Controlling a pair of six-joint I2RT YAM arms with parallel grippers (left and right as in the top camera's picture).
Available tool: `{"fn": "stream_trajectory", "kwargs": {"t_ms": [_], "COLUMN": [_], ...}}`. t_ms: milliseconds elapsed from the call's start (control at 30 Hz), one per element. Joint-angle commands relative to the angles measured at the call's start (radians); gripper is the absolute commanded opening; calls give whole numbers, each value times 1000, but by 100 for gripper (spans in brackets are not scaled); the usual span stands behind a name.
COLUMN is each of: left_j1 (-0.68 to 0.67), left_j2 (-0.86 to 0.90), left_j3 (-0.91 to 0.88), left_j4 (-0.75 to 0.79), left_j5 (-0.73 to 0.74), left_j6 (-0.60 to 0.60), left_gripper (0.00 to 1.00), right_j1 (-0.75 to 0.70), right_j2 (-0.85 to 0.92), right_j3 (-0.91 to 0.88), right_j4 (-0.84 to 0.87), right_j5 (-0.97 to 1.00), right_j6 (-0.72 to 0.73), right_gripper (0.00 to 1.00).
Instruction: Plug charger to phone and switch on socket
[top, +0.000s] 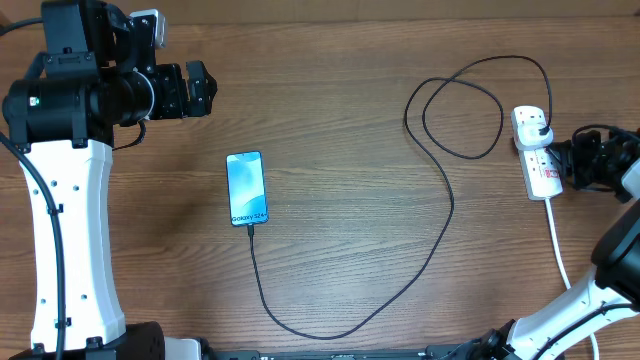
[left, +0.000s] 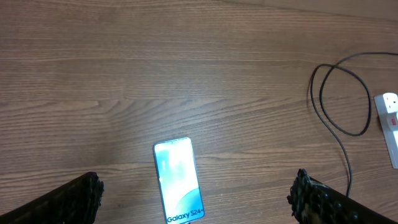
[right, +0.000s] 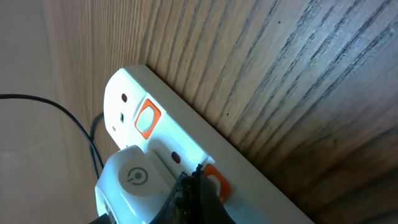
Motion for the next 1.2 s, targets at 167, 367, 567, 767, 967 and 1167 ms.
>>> {"fn": "stream_trajectory", "kwargs": {"t_ms": [167,367,567,767,967,1167], "left_j1": [2,2,2,2,2,2], "left_j2": [-1,-1,-1,-1,-1,-1], "left_j3": [8,8,8,8,8,8], "left_j4": [1,1,1,1,1,1], "left_j5": [7,7,7,7,7,7], "left_j6": [1,1,1,1,1,1], "left_gripper": [100,100,100,100,100,100], "right_j1": [79,79,77,13,-66,-86], "right_j2": [25,25,25,10,-108,-297], "right_j3": [-32,-32,-31,-6,14,16], "right_j4": [-46,-60,-57,-64,-126,-175], "right_j5": [-26,-22,-4,-5,-8,-35], "right_j6": [-12,-12,-12,-13,-47,-96], "right_gripper": [4,4,4,4,4,4]}}
